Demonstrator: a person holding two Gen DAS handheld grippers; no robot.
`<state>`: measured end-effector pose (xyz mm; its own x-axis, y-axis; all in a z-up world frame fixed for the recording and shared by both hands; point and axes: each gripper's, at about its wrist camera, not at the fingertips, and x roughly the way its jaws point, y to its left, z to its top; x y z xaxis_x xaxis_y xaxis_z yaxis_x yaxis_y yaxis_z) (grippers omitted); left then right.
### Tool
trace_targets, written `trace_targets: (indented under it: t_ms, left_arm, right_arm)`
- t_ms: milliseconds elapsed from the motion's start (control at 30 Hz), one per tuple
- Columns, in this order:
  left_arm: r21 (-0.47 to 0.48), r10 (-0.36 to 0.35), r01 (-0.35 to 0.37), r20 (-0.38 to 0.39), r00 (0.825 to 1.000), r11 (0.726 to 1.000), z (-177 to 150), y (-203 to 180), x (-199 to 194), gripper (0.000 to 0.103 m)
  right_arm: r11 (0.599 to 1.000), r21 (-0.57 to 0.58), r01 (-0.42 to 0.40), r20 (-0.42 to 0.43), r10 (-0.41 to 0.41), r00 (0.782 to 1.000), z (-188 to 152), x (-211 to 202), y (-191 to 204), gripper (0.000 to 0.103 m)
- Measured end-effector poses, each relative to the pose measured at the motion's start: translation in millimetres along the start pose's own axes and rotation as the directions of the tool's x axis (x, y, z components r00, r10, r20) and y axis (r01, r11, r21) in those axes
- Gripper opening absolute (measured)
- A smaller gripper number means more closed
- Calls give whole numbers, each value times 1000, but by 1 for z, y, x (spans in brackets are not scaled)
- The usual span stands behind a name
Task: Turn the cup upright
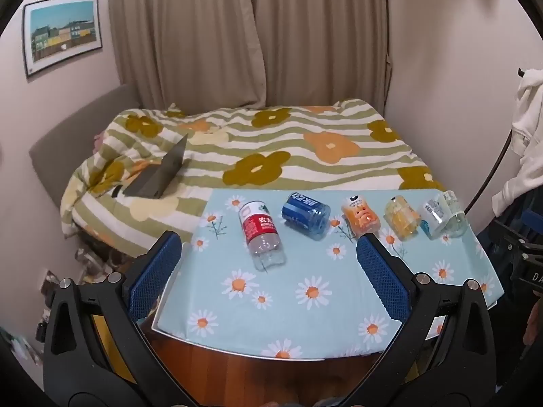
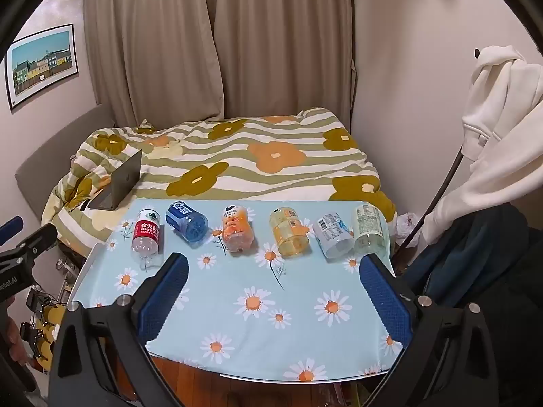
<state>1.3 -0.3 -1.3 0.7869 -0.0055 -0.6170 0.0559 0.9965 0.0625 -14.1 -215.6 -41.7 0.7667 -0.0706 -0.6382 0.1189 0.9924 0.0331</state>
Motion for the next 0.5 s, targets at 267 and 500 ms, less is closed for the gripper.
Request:
trace_targets:
  t_ms: [267,500]
  left_arm:
    - [-6,-4,4,10,1000,1000,1,2,4,103]
    - [-15,-5,6,20,1000,1000,8,3,0,103]
  right_arm:
    - [1000,6,1,-4,-1,1000,-2,-1,3,101]
    - [1000,10,-1,-7,1,1000,-2,3,3,101]
